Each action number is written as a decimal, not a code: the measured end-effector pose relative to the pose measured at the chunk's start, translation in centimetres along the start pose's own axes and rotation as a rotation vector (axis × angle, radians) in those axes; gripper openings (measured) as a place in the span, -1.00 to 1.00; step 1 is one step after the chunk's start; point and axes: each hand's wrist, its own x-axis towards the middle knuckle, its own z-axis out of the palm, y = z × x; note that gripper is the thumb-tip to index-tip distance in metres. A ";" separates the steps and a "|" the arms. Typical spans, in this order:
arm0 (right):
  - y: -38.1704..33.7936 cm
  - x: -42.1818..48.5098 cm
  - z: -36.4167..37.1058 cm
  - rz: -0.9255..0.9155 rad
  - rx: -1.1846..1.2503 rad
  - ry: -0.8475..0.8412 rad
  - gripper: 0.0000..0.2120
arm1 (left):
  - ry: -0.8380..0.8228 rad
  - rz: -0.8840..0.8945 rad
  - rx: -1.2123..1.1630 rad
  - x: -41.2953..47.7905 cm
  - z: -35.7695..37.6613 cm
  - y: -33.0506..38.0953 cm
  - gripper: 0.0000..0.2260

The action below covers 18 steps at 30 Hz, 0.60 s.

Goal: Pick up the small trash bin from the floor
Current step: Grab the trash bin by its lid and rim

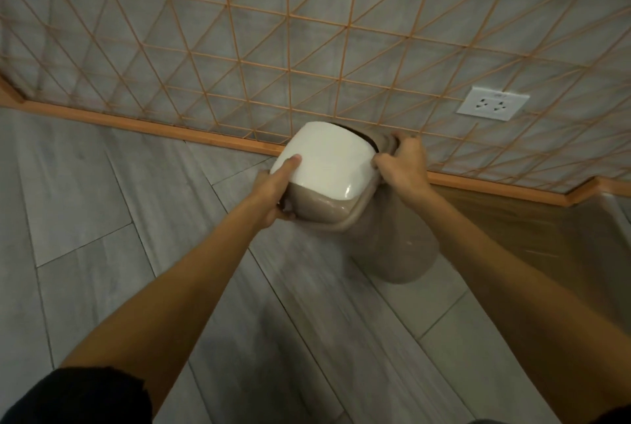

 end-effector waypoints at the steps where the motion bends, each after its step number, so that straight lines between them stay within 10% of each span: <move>1: 0.1 -0.1 -0.2 0.010 0.047 0.026 -0.42 | 0.012 0.020 0.019 0.0 0.3 0.9 -0.39; 12: 8.0 -2.0 0.5 0.188 0.421 0.164 -0.09 | -0.030 0.427 0.412 -0.7 3.8 7.2 -0.37; 18: 6.3 -6.8 -0.3 0.277 0.662 0.105 -0.39 | -0.124 0.530 0.552 -0.6 4.7 7.7 -0.24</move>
